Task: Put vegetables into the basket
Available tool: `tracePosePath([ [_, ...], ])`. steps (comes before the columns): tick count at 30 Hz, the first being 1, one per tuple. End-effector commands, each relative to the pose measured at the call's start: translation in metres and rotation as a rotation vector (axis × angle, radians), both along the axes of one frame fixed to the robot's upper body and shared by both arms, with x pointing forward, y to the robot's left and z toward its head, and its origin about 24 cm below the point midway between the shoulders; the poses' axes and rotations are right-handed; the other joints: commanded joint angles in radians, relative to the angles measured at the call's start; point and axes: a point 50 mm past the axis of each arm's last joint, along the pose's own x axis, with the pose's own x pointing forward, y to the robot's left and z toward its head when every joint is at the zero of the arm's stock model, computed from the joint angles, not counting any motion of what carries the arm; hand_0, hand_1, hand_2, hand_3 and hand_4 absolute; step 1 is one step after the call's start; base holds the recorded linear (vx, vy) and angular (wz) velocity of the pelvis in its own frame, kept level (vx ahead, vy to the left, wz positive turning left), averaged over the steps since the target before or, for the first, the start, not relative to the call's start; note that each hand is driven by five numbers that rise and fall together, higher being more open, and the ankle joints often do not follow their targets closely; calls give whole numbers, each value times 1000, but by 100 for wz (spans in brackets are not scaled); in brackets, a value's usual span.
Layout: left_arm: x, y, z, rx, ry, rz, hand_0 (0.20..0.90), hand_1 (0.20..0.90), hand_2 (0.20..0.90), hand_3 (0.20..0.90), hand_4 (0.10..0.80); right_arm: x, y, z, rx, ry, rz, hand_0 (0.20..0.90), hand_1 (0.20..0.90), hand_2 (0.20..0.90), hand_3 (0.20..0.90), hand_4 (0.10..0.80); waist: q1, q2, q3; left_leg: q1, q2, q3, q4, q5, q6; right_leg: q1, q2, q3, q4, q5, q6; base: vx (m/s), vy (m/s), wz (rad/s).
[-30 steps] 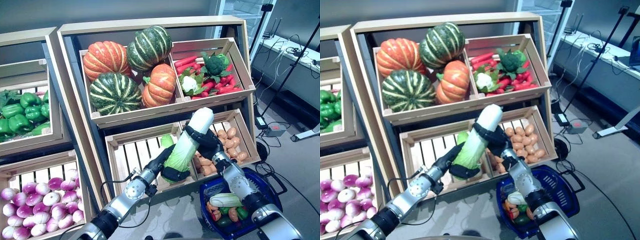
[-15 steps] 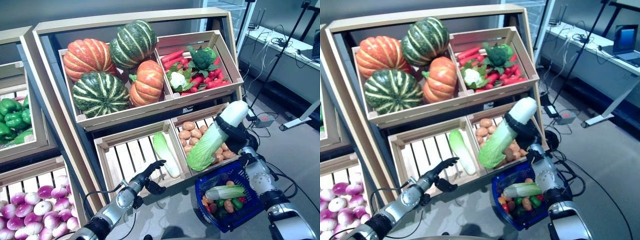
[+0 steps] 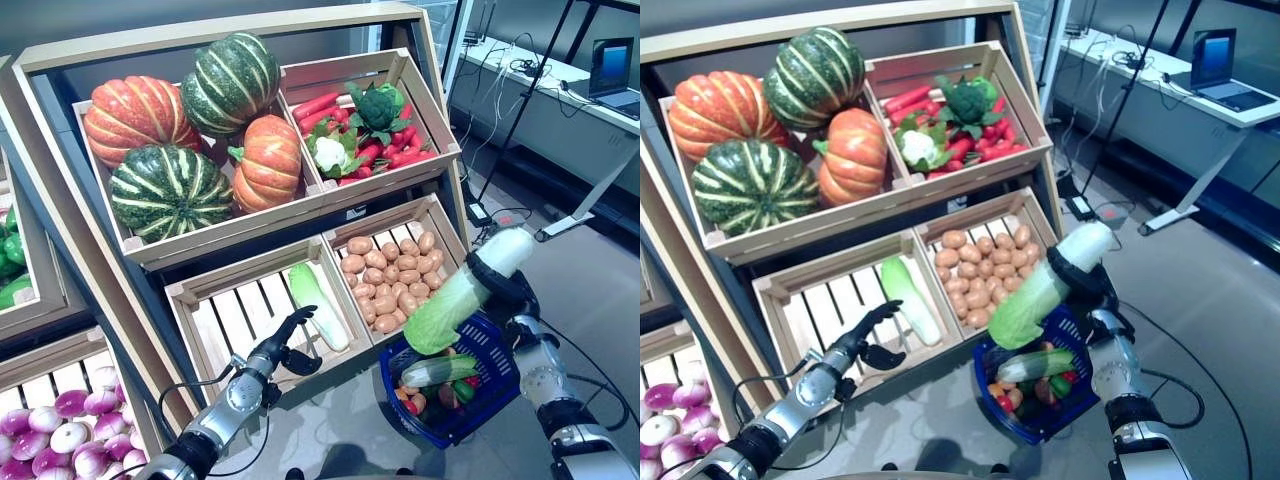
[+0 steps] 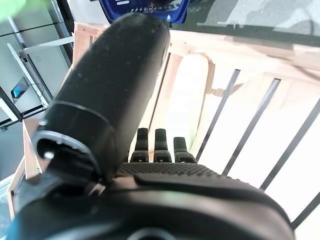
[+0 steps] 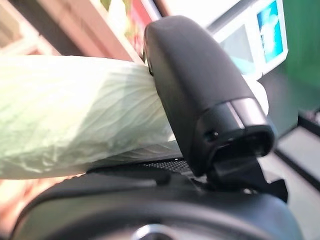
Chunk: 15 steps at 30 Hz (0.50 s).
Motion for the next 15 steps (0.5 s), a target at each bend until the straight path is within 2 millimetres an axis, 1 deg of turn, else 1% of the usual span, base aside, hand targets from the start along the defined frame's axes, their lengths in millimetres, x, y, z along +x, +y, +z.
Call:
tracePosePath([
  [1, 36, 2, 34, -76, -177, 81, 900, 900, 900, 900, 800, 14, -35, 50, -63, -240, -218, 300, 300, 300, 300, 400, -6, -22, -22, 44, 14, 25, 3, -77, 6, 10, -4, -3, 2, 31, -35, 11, -2, -15],
  [4, 35, 1, 32, -101, -159, 93, 900, 900, 900, 900, 800, 4, -42, 41, -58, -200, -260, 300, 300, 300, 300, 400, -16, -22, -17, 43, 15, 34, 3, -77, 5, 5, -6, 3, 2, 37, -31, 21, -11, -23],
  [6, 33, 1, 28, -128, -134, 112, 900, 900, 900, 900, 800, -3, -44, 33, -51, -174, -278, 300, 300, 300, 300, 400, -20, -22, -14, 42, 17, 46, 3, -76, 2, -2, -15, -5, 2, 46, -23, 8, -49, -17],
  [8, 30, 2, 24, -152, -110, 133, 900, 900, 900, 900, 800, -7, -44, 28, -40, -159, -284, 300, 300, 300, 300, 400, -16, -23, -13, 43, 20, 64, 3, -73, -1, -3, -30, -42, 2, 55, -14, 2, -76, -7],
  [9, 28, 4, 22, -160, -105, 149, 900, 900, 900, 900, 800, -6, -42, 26, -35, -156, -277, 300, 300, 300, 300, 400, -10, -24, -11, 45, 23, 78, 3, -70, -4, 0, -41, -72, 2, 61, -8, -85, -151, -33],
  [10, 23, 9, 20, -169, -118, 213, 900, 900, 900, 900, 800, 4, -32, 27, -9, -159, -230, 300, 300, 300, 300, 400, 15, -22, -5, 49, 37, 136, 3, -55, -13, 12, -73, -184, 2, 79, 2, -104, -156, -50],
  [12, 25, 13, 23, -188, -132, 266, 900, 900, 900, 900, 800, 16, -23, 31, 19, -175, -206, 300, 300, 300, 300, 400, 32, -20, 3, 55, 44, 172, 3, -47, -18, 19, -81, -236, 2, 87, 4, -107, -167, -113],
  [13, 29, 15, 25, -230, -132, 314, 900, 900, 900, 900, 800, 25, -16, 34, 34, -184, -193, 300, 300, 300, 300, 400, 37, -16, 12, 70, 49, 181, 3, -47, -18, 18, -70, -227, 7, 77, -4, -68, -180, -139],
  [14, 31, 16, 26, -251, -129, 329, 900, 900, 900, 900, 800, 27, -13, 34, 35, -183, -188, 300, 300, 300, 300, 400, 37, -18, 13, 71, 52, 184, 13, -41, -20, 12, -65, -217, 9, 75, -13, -6, -231, -105],
  [15, 33, 16, 26, -292, -129, 356, 900, 900, 900, 900, 800, 31, -9, 35, 22, -182, -171, 300, 300, 300, 300, 400, 38, -27, 24, 57, 70, 191, 109, -58, -31, 14, -60, -204, 16, 68, -35, 13, -147, -74],
])
